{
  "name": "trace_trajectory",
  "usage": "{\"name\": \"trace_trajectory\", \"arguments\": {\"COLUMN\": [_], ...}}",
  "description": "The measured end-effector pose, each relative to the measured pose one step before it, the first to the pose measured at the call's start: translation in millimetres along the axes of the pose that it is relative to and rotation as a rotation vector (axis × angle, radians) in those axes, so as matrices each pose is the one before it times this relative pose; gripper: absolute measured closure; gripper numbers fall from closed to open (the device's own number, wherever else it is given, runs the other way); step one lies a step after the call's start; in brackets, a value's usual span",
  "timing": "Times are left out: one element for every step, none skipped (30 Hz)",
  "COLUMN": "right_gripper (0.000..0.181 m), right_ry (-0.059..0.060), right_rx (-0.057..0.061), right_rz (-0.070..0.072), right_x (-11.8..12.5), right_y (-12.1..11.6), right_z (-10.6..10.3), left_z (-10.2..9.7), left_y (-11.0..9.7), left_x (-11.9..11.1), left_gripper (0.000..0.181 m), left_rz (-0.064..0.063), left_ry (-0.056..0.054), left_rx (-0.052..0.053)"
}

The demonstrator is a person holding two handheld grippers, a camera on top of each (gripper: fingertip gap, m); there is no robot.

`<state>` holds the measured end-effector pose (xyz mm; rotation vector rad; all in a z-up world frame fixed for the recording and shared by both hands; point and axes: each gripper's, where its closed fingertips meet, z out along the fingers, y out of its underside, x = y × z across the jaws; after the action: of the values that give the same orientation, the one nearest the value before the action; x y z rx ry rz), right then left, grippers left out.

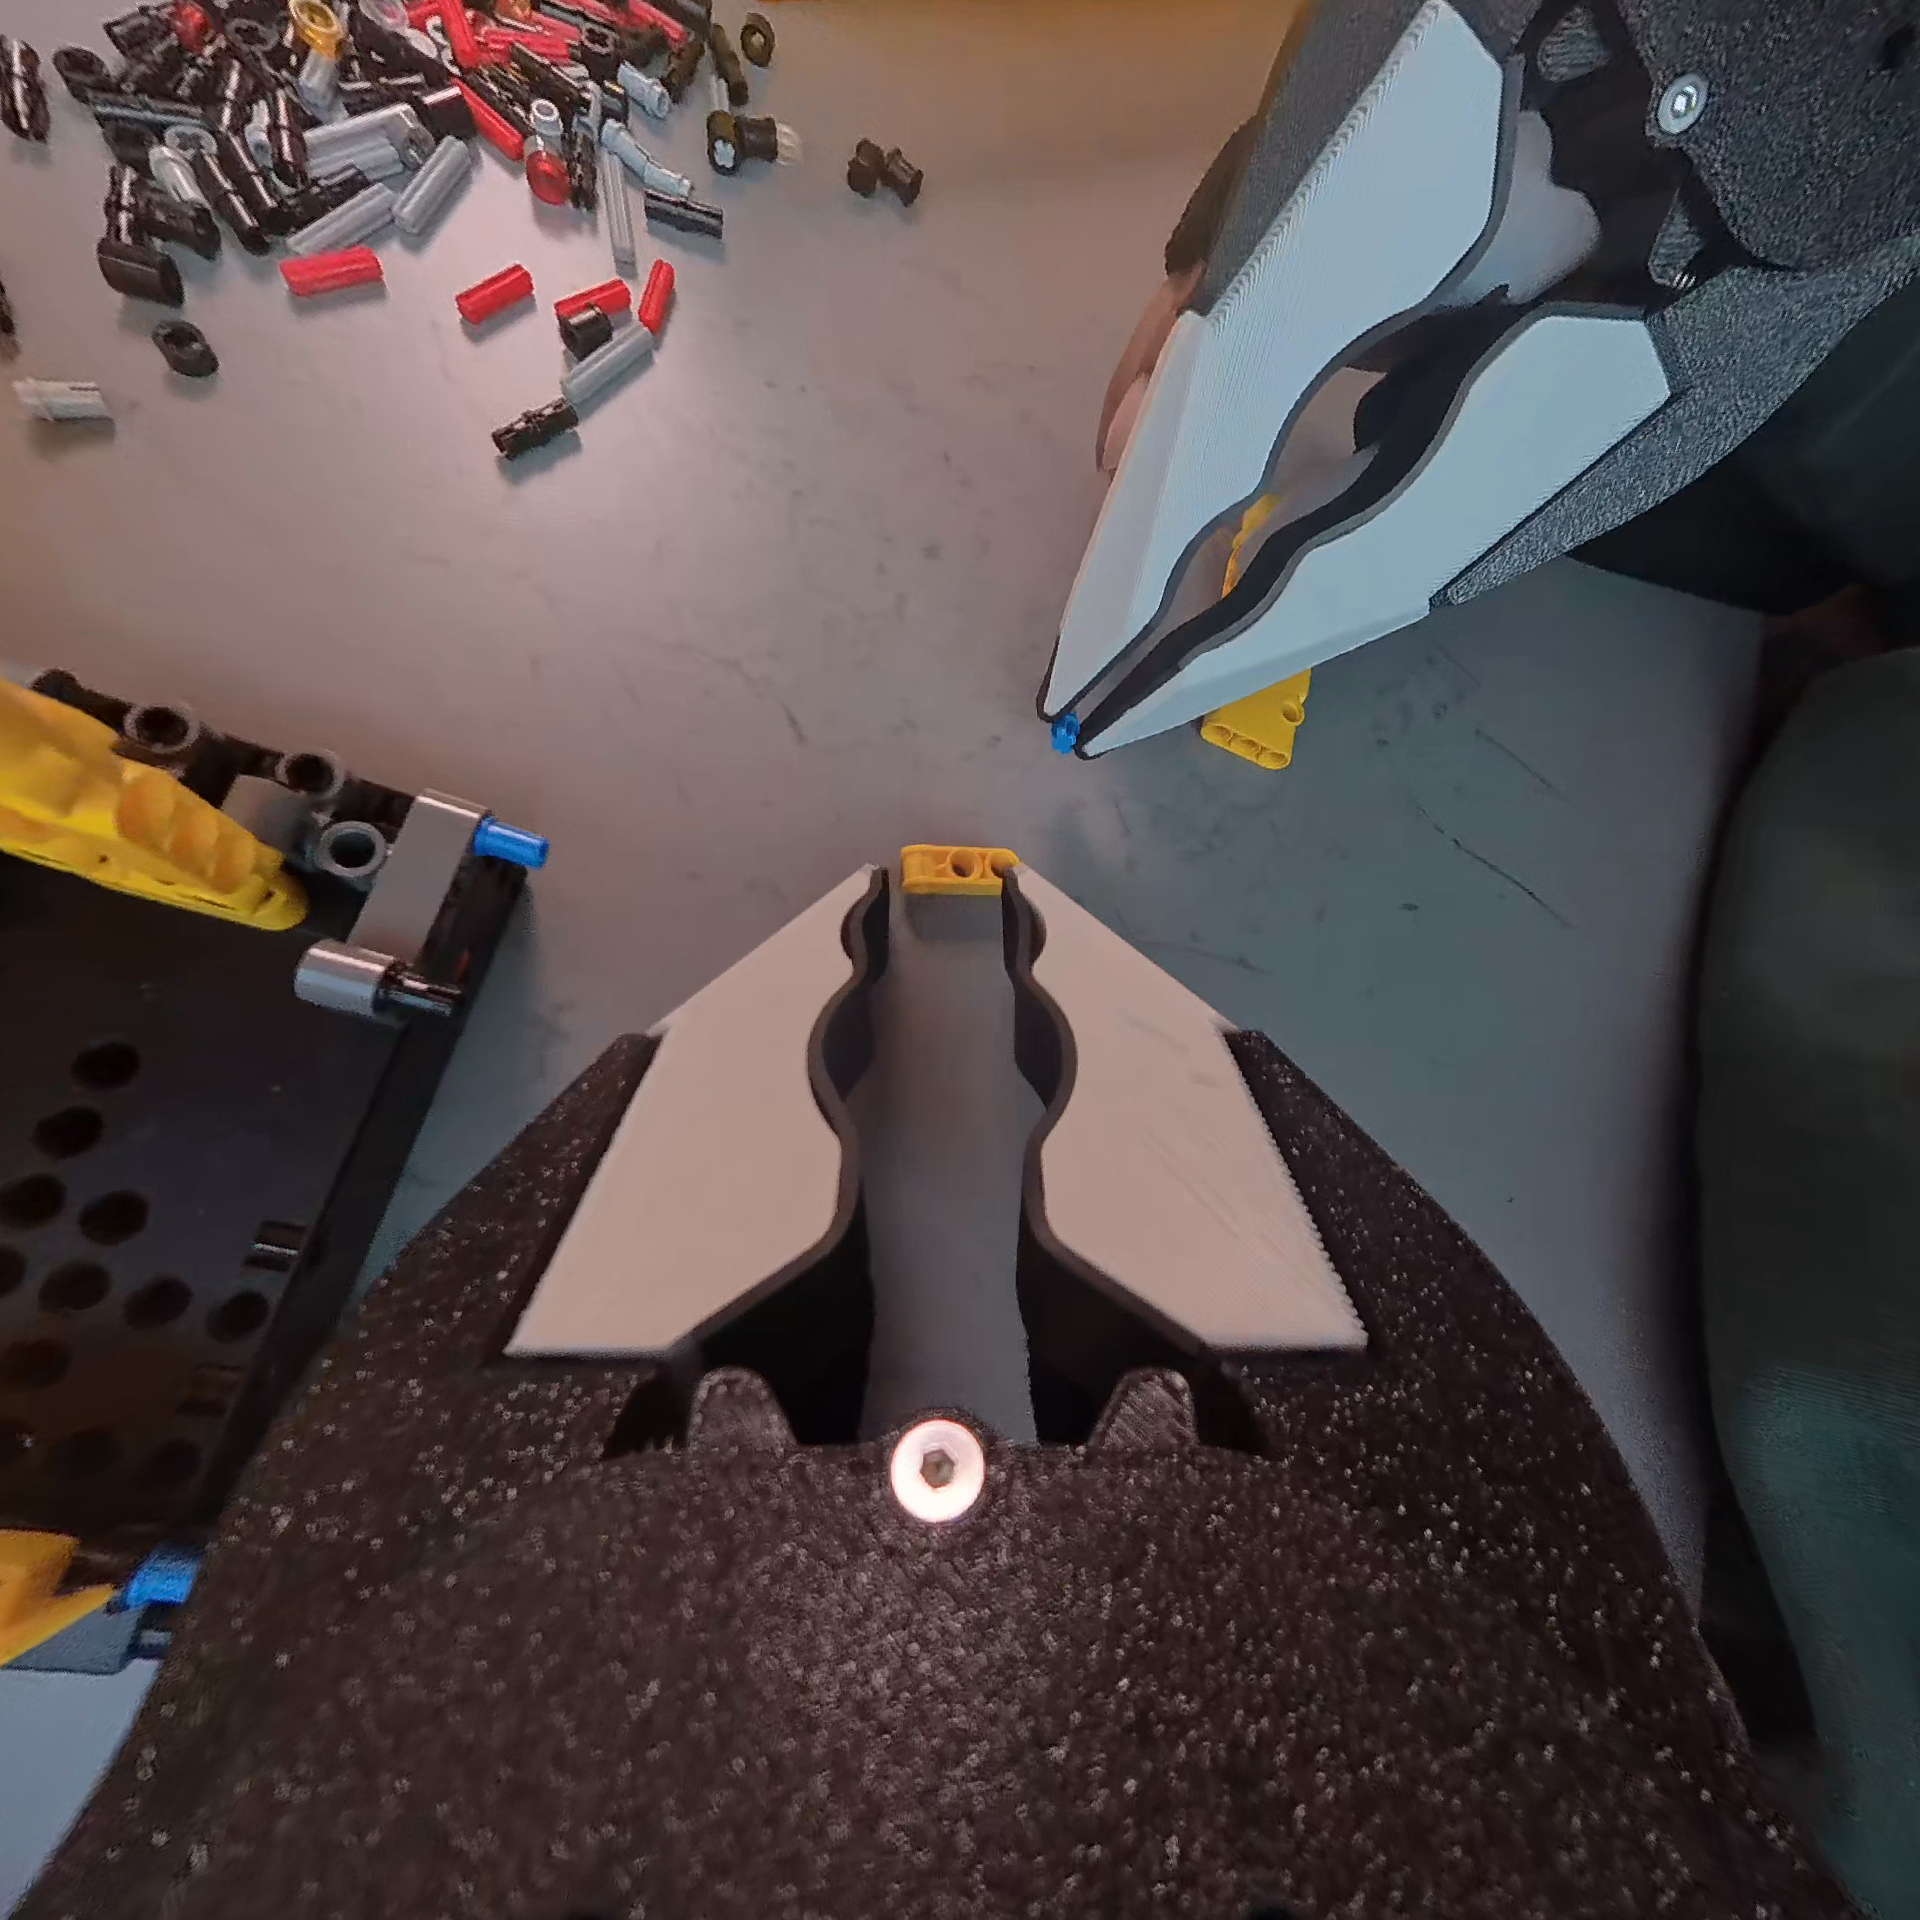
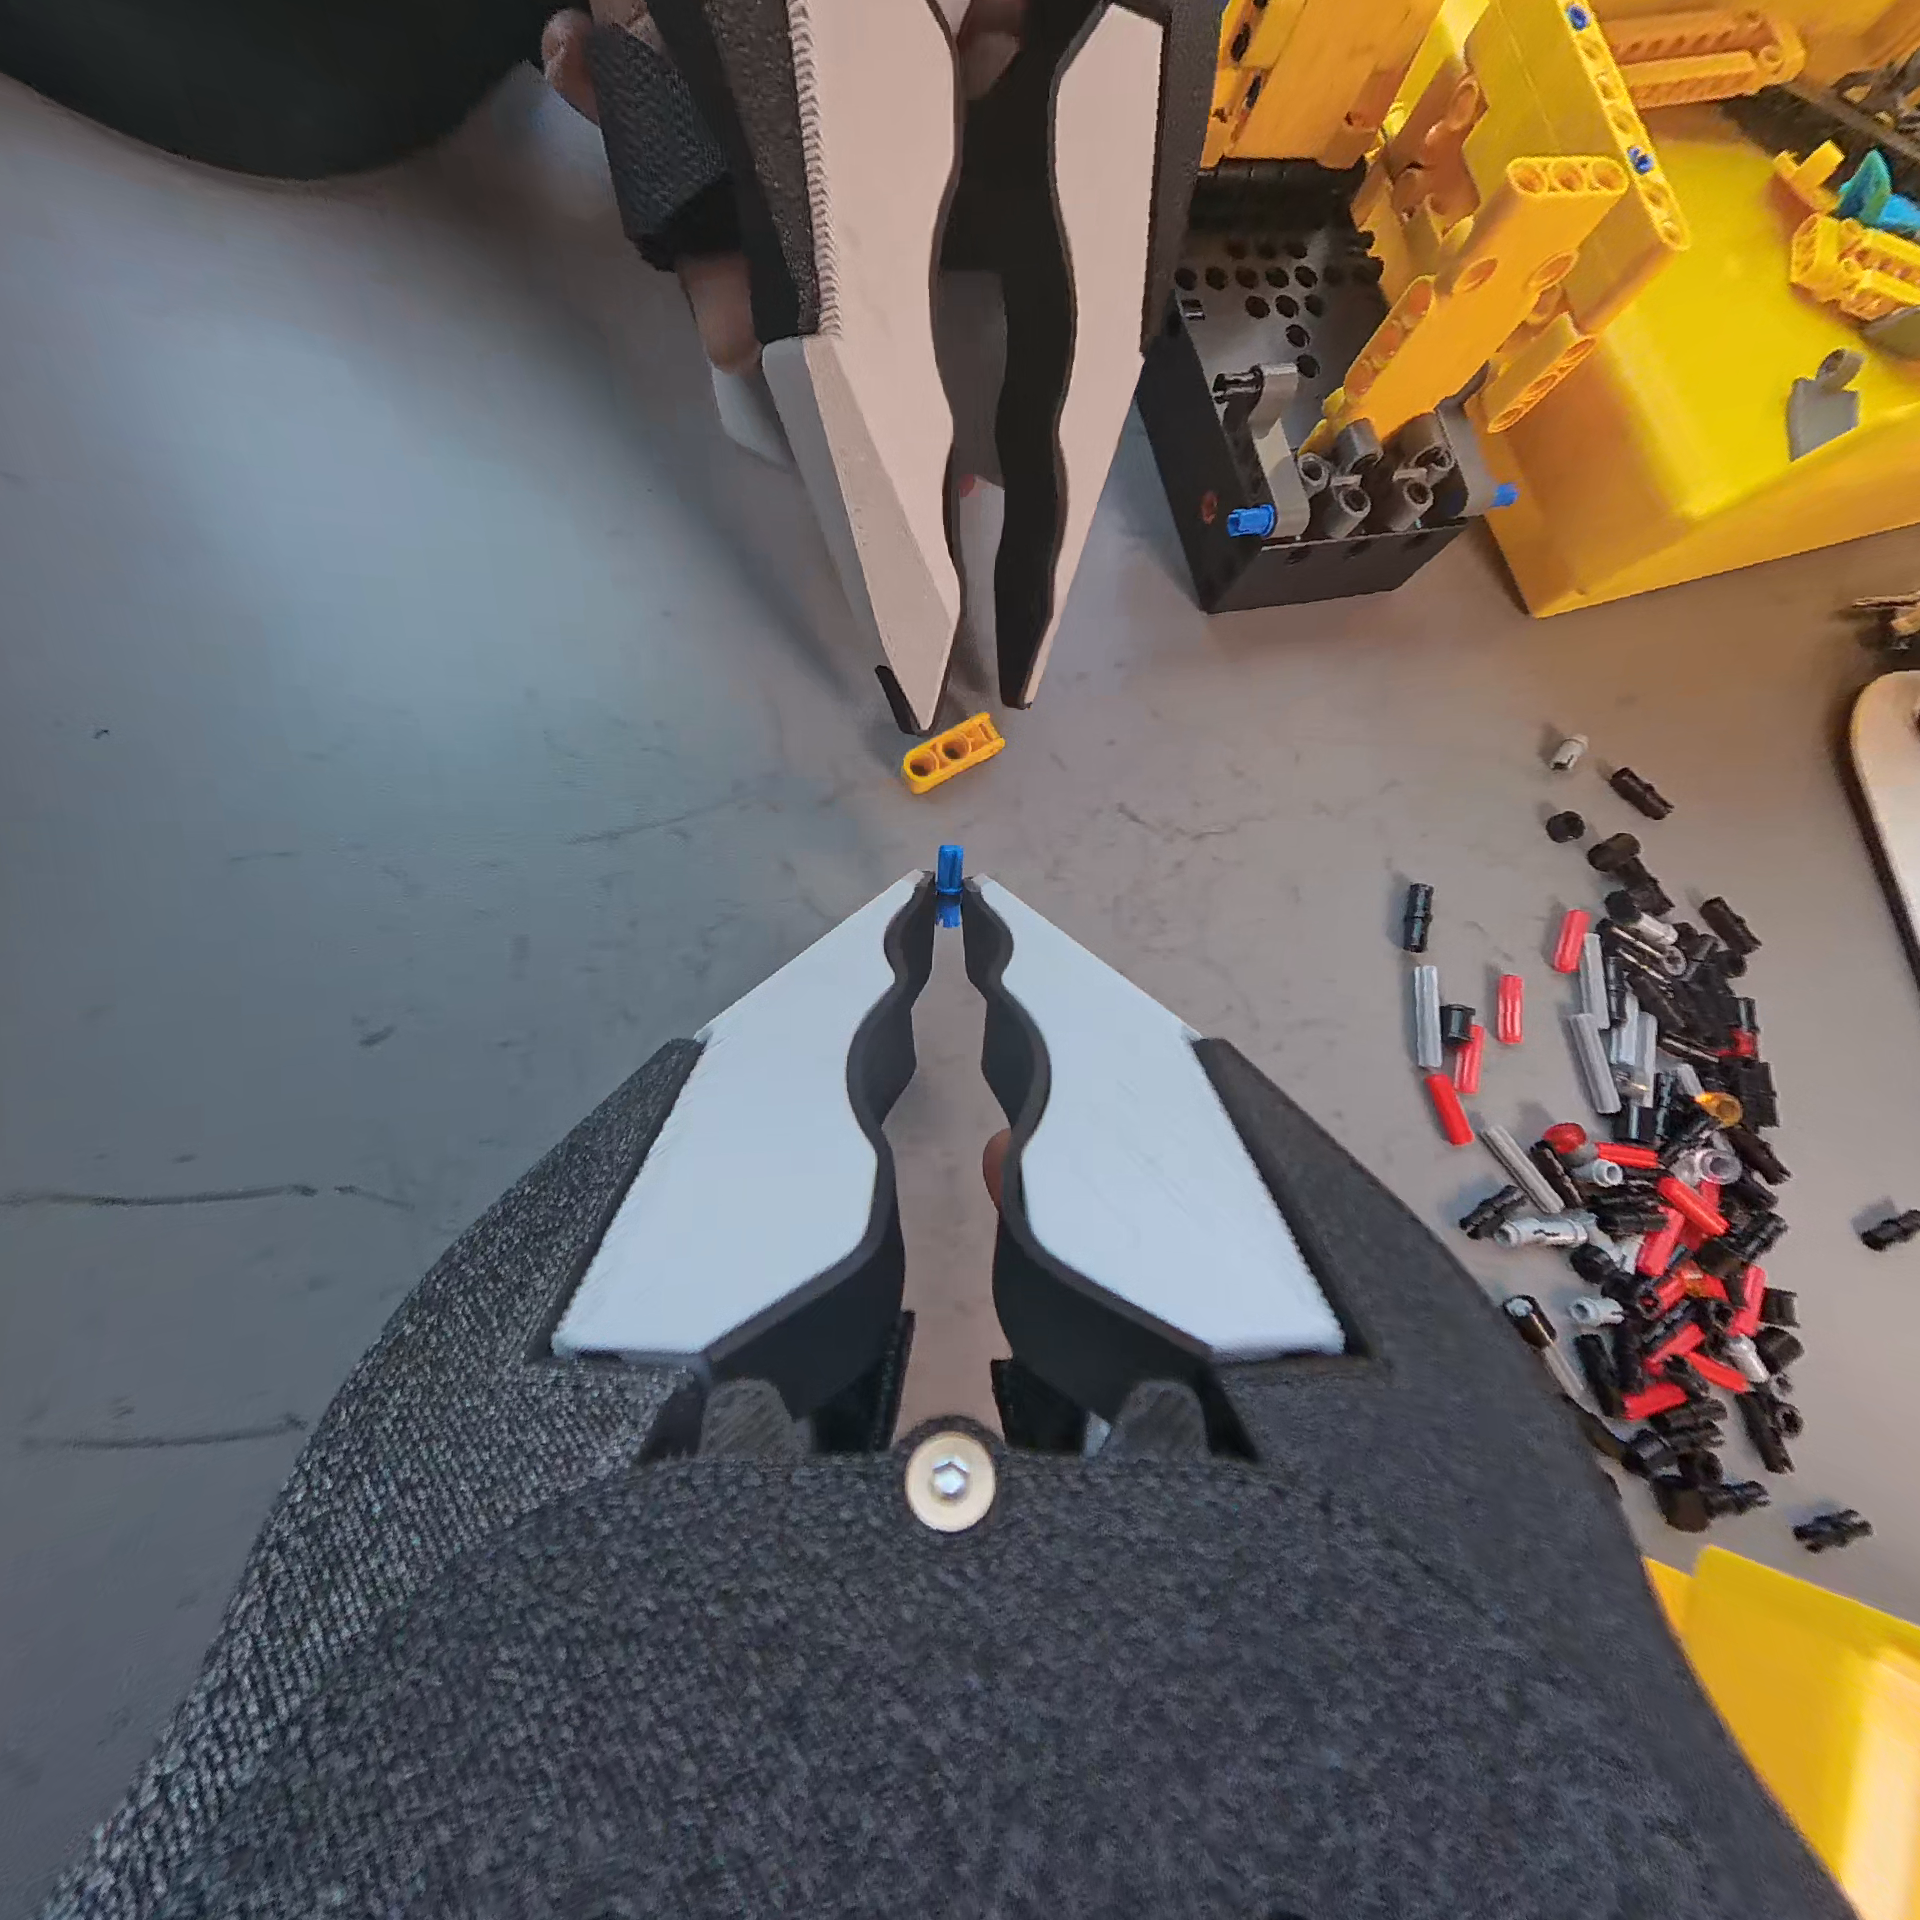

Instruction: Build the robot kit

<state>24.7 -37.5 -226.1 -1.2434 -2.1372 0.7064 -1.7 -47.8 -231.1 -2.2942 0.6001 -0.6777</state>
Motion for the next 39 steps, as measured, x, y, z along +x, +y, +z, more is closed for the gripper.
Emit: {"name": "trace_trajectory", "arguments": {"right_gripper": [0.177,0.177,0.177,0.177,0.177,0.177,0.177,0.177,0.177,0.177,0.177,0.177,0.177,0.177,0.177,0.177,0.177,0.177,0.177,0.177,0.177,0.177,0.177,0.177,0.177,0.176,0.176,0.177,0.177,0.177,0.177,0.178,0.178,0.178,0.178,0.178,0.178,0.178,0.177], "right_ry": [0.0021,0.0039,0.0057,0.0122,0.0139,0.0077,0.0134,0.0183,0.0116,0.0121,0.0092,0.0055,0.0060,0.0080,0.0026,0.0021,0.0067,0.0060,0.0081,0.0094,-0.0017,0.0002,0.0046,0.0054,0.0055,0.0029,0.0026,0.0045,0.0036,0.0037,0.0030,0.0022,0.0009,0.0005,-0.0033,-0.0101,-0.0072,-0.0001,0.0041], "right_rx": [0.0155,0.0184,0.0236,0.0306,0.0239,0.0183,0.0131,0.0086,0.0027,0.0020,0.0079,0.0042,-0.0039,0.0036,0.0062,0.0091,0.0164,0.0292,0.0490,0.0664,0.0634,0.0431,0.0307,0.0241,0.0173,0.0140,0.0123,0.0107,0.0080,0.0045,0.0056,0.0055,0.0013,-0.0024,-0.0017,0.0028,0.0041,-0.0029,-0.0044], "right_rz": [0.0009,-0.0039,-0.0174,-0.0240,-0.0153,-0.0130,-0.0138,-0.0124,-0.0092,-0.0103,-0.0094,-0.0045,-0.0077,-0.0067,0.0016,0.0053,0.0013,0.0028,0.0053,0.0097,0.0130,0.0022,-0.0137,-0.0170,-0.0127,-0.0095,-0.0092,-0.0105,-0.0113,-0.0097,-0.0054,0.0008,0.0067,0.0104,0.0138,0.0192,0.0153,0.0000,-0.0151], "right_x": [0.75,0.65,0.16,0.42,0.88,-0.02,0.82,1.65,0.81,0.81,0.47,0.35,0.50,0.86,0.47,0.80,1.50,1.75,2.35,3.03,1.33,0.68,0.08,-0.42,-0.08,-0.01,0.01,0.18,0.02,0.05,0.18,0.44,0.66,0.98,0.61,-0.36,-0.16,0.18,0.00], "right_y": [-2.38,-3.18,-4.26,-5.60,-5.17,-4.51,-3.43,-2.80,-1.73,-1.74,-2.61,-2.01,0.03,-0.61,-0.84,-1.44,-2.55,-4.23,-6.85,-9.57,-10.14,-8.15,-5.99,-4.91,-3.66,-3.30,-2.88,-2.55,-2.07,-1.53,-1.63,-1.68,-0.84,0.40,1.13,0.71,0.26,0.79,0.58], "right_z": [-1.57,-1.81,-2.13,-2.13,-1.59,-1.22,-0.78,-0.55,-0.45,-0.49,-0.88,-0.81,-0.36,-0.31,-0.38,-0.56,-1.06,-2.08,-3.39,-4.35,-4.38,-3.43,-2.31,-1.60,-1.33,-1.12,-1.02,-0.72,-0.65,-0.39,-0.48,-0.33,-0.25,-0.18,0.07,-0.05,-0.03,-0.05,0.04], "left_z": [-2.21,-3.31,-3.25,-2.41,-1.14,-0.35,0.22,0.63,0.58,0.61,0.69,0.70,0.34,-0.13,-0.45,-0.87,-1.32,-1.88,-2.84,-3.09,-2.45,-1.09,-0.07,0.15,0.24,0.48,0.53,0.54,0.40,0.42,0.27,0.33,0.24,0.16,-0.12,-0.05,-0.04,0.01,0.02], "left_y": [-5.09,-7.51,-8.06,-6.71,-4.29,-2.72,-2.24,-1.54,-1.58,-1.87,-0.66,0.62,0.02,-0.80,-0.78,-1.40,-2.44,-3.67,-5.42,-6.81,-5.91,-3.94,-2.69,-1.86,-1.49,-0.85,-0.71,-0.64,-0.42,-0.28,-0.25,-0.47,-0.81,-0.85,-0.47,0.32,0.32,-0.01,-0.02], "left_x": [1.43,5.25,7.49,6.58,4.38,2.89,2.15,1.72,1.62,0.37,-0.90,-0.85,0.59,0.76,0.32,0.72,1.22,2.69,4.77,7.28,8.38,7.24,5.80,4.93,3.73,3.19,2.88,2.46,2.05,1.67,1.62,1.49,0.75,-0.27,-0.86,-0.66,-0.27,-0.73,-0.55], "left_gripper": [0.160,0.160,0.161,0.163,0.163,0.163,0.164,0.165,0.166,0.167,0.171,0.174,0.175,0.177,0.177,0.177,0.178,0.178,0.178,0.178,0.178,0.179,0.179,0.179,0.179,0.179,0.179,0.179,0.179,0.178,0.178,0.178,0.178,0.178,0.178,0.178,0.178,0.178,0.178], "left_rz": [0.0231,0.0110,-0.0107,-0.0290,-0.0372,-0.0365,-0.0328,-0.0280,-0.0225,-0.0176,-0.0099,-0.0010,0.0027,0.0047,0.0048,-0.0011,-0.0085,-0.0148,-0.0222,-0.0324,-0.0368,-0.0332,-0.0249,-0.0220,-0.0209,-0.0187,-0.0165,-0.0147,-0.0139,-0.0142,-0.0158,-0.0170,-0.0134,-0.0056,0.0012,0.0032,0.0027,0.0035,0.0008], "left_ry": [0.0012,0.0280,0.0499,0.0516,0.0429,0.0361,0.0302,0.0250,0.0200,0.0095,-0.0019,-0.0043,0.0011,-0.0010,-0.0024,0.0039,0.0114,0.0244,0.0420,0.0616,0.0698,0.0594,0.0472,0.0399,0.0321,0.0271,0.0238,0.0200,0.0166,0.0148,0.0163,0.0175,0.0124,0.0034,-0.0027,-0.0031,-0.0038,-0.0082,-0.0077], "left_rx": [0.0282,0.0428,0.0468,0.0405,0.0297,0.0225,0.0193,0.0154,0.0152,0.0164,0.0085,-0.0008,0.0006,0.0043,0.0025,0.0068,0.0149,0.0222,0.0323,0.0406,0.0359,0.0265,0.0210,0.0163,0.0131,0.0095,0.0079,0.0073,0.0057,0.0047,0.0052,0.0067,0.0080,0.0083,0.0043,-0.0020,-0.0033,-0.0006,-0.0002]}}
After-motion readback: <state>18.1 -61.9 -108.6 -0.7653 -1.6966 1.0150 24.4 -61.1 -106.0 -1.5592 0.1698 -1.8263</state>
